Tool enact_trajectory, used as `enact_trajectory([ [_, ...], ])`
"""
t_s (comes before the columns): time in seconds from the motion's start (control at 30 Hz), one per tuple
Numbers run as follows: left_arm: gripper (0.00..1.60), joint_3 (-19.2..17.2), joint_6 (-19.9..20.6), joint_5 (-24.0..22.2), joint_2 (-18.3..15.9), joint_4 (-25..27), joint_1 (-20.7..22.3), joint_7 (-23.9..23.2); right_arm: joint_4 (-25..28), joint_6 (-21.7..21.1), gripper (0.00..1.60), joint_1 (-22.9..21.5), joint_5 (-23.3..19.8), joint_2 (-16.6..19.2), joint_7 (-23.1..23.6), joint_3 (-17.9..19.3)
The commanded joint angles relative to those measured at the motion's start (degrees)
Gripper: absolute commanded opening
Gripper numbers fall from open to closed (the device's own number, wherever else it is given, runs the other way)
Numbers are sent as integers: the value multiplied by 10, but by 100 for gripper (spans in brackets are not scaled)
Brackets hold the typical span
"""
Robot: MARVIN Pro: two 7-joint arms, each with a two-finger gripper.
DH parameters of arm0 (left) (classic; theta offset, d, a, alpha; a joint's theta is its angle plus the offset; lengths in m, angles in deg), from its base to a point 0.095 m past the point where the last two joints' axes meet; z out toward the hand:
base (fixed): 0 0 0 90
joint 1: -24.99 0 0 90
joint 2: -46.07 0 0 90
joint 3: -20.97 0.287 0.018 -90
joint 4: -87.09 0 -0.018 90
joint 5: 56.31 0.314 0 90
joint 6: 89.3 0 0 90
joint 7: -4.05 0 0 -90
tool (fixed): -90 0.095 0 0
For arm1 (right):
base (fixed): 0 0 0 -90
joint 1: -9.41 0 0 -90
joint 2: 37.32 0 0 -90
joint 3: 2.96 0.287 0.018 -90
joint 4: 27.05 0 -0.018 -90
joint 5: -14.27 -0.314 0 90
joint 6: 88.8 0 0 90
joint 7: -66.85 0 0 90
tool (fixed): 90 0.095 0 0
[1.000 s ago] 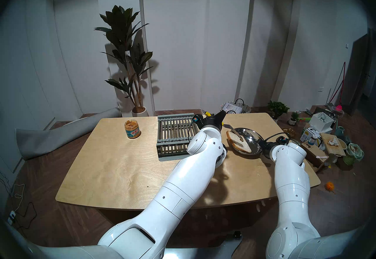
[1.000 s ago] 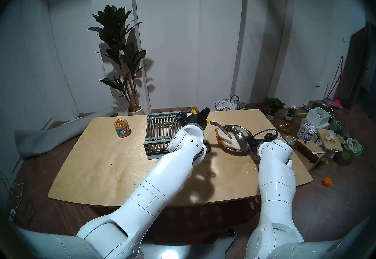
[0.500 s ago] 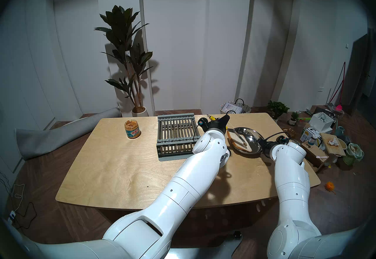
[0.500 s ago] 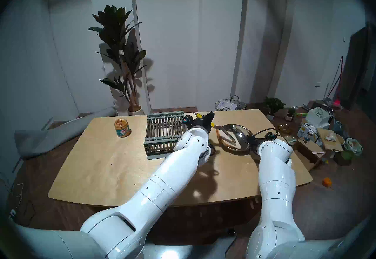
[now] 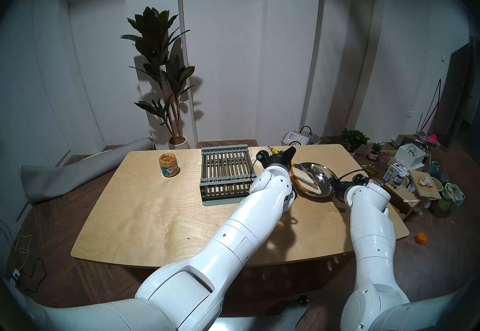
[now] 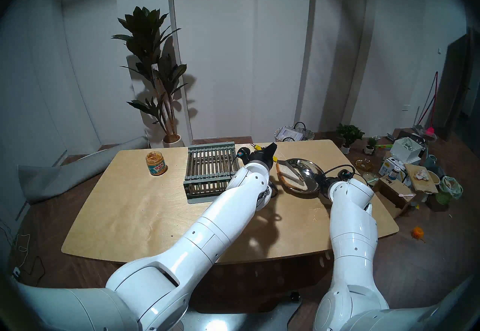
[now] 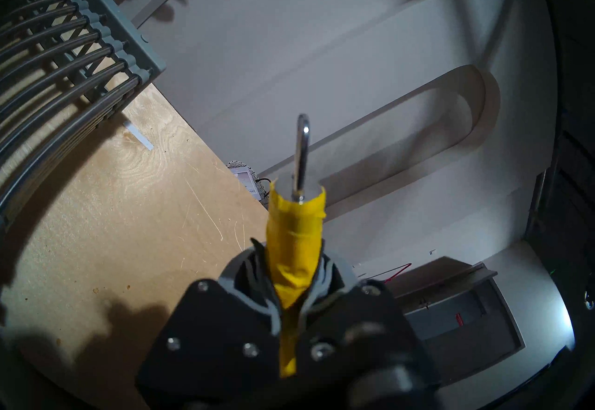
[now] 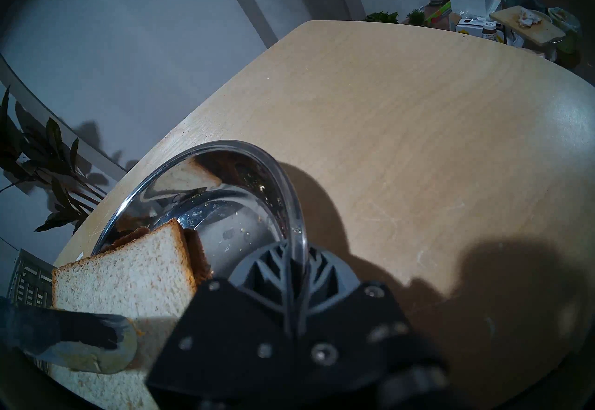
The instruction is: Spread peanut butter over the slice of bread with the knife
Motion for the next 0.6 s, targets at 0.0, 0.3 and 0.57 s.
enact_trajectory([
  [0.0,0,1,-7,3,18,-16,42,-30,2,-3,0,7,0,-1,2,-2],
  [0.3,0,-2,-11,1,22,-67,61,-55,1,-3,0,6,0,-1,3,-3],
  [0.57,0,-6,-15,-1,19,-93,67,-74,-5,-2,0,4,1,1,4,-4],
])
